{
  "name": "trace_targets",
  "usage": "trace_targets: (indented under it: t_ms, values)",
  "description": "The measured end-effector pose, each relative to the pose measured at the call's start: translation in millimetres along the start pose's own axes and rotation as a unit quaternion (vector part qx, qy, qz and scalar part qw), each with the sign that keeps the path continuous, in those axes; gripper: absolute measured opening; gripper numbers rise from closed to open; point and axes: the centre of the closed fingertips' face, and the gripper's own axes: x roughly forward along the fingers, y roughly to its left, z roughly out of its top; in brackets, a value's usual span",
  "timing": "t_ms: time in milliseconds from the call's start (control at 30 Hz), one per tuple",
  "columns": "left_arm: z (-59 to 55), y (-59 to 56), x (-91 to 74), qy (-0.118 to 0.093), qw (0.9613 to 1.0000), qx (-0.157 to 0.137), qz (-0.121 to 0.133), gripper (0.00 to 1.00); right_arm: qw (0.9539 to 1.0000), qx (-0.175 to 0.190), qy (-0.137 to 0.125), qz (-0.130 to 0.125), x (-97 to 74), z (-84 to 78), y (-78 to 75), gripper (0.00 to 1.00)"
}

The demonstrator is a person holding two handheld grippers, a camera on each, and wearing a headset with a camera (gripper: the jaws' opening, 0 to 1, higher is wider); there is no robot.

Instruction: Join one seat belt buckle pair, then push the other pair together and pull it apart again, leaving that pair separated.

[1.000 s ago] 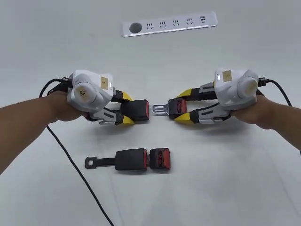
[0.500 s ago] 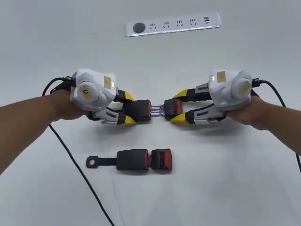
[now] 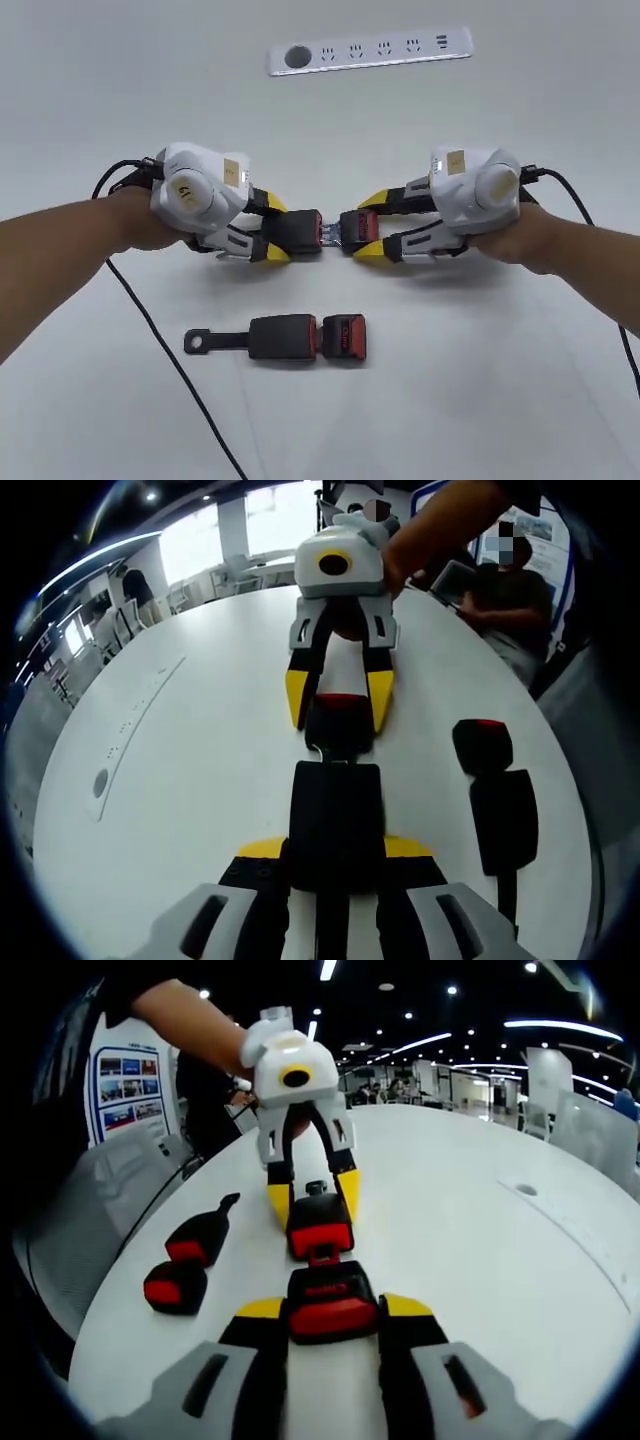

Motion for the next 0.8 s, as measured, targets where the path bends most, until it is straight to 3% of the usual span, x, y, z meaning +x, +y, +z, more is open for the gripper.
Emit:
trace_targets:
  t_ms: [333,800]
  values:
    - [0.2,0.0,0.5,0.011,0.9999,0.003,-0.003,0.33,1.0,0.003,0.003,0.002,14.2,7.4,0.9,0.35]
    - [-0.8,-0.5,0.1,0.023,0.9996,0.01,-0.012,0.33,0.9999,0.0,0.016,0.003,17.9,9.1,-4.7,0.35]
